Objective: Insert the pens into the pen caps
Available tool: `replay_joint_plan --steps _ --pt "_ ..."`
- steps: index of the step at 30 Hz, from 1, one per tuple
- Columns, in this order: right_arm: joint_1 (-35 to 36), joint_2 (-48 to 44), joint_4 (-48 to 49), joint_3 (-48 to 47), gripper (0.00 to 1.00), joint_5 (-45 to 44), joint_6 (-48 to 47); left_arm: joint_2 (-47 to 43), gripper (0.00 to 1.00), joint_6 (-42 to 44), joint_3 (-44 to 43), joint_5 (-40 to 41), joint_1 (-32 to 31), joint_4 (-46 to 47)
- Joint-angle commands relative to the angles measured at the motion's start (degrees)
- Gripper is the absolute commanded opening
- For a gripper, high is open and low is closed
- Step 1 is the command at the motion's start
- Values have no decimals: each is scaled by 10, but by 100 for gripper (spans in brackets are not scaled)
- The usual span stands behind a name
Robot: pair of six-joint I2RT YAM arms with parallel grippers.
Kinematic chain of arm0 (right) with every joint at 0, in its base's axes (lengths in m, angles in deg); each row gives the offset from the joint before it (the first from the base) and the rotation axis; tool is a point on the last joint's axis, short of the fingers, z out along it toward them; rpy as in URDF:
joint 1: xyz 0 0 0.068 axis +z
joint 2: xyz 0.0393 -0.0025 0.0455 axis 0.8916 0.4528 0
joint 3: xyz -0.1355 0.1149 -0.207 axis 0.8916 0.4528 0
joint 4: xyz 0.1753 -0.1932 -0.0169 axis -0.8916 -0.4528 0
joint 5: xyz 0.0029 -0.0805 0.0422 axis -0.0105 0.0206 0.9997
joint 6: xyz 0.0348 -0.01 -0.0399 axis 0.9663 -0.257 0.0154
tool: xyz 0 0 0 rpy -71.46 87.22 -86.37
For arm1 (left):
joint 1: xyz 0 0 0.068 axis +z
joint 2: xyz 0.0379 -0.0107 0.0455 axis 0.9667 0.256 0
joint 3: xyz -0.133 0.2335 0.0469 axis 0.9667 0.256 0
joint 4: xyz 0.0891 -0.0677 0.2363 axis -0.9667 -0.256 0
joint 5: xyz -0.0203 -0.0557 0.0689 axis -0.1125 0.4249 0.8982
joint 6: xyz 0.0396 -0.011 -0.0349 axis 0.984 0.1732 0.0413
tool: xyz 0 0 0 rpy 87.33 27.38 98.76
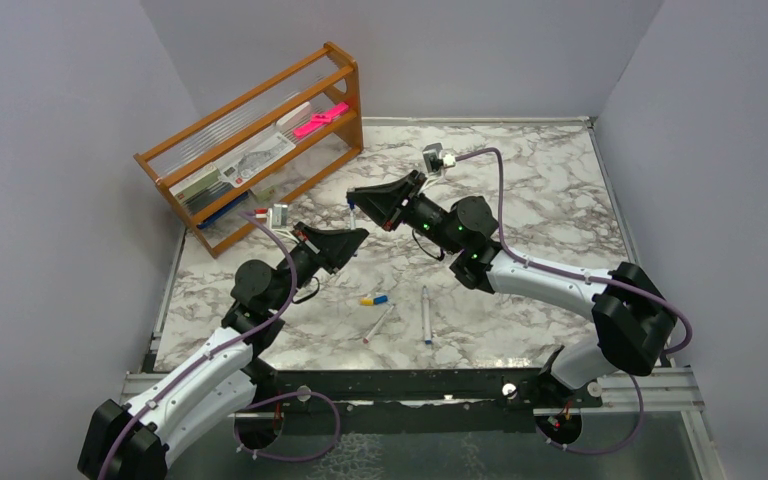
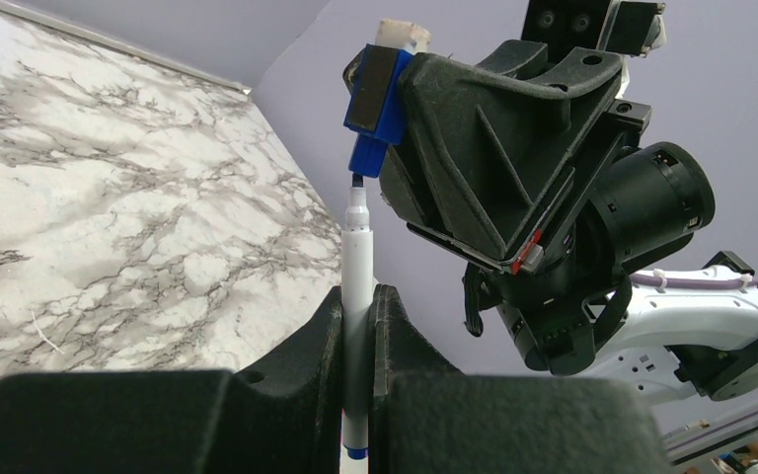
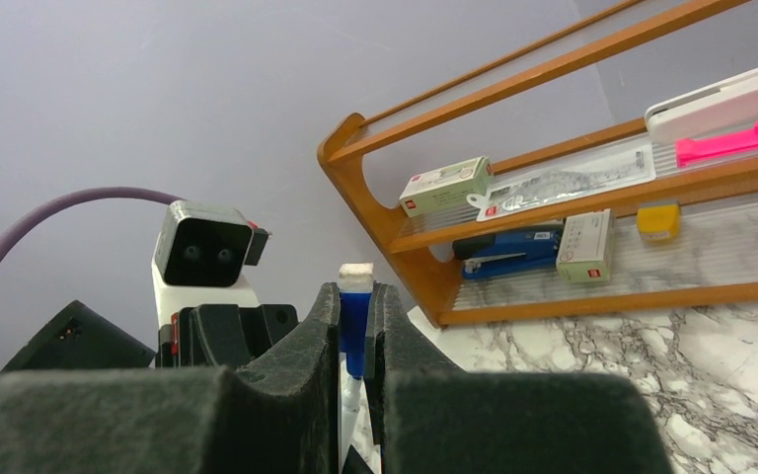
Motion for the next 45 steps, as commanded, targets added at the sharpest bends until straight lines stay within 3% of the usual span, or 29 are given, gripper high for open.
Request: replay_joint_plan --steps 1,19,32,45 --pt "-1 7 11 -1 2 20 6 -2 0 10 -2 2 -3 19" --pt "-1 -9 -17 27 2 17 31 -14 0 39 1 24 -3 15" --pt "-1 -26 -123 19 2 85 102 -50 0 163 -23 84 -3 8" --pt "7 -58 -76 119 2 60 51 14 0 100 -79 104 -3 4"
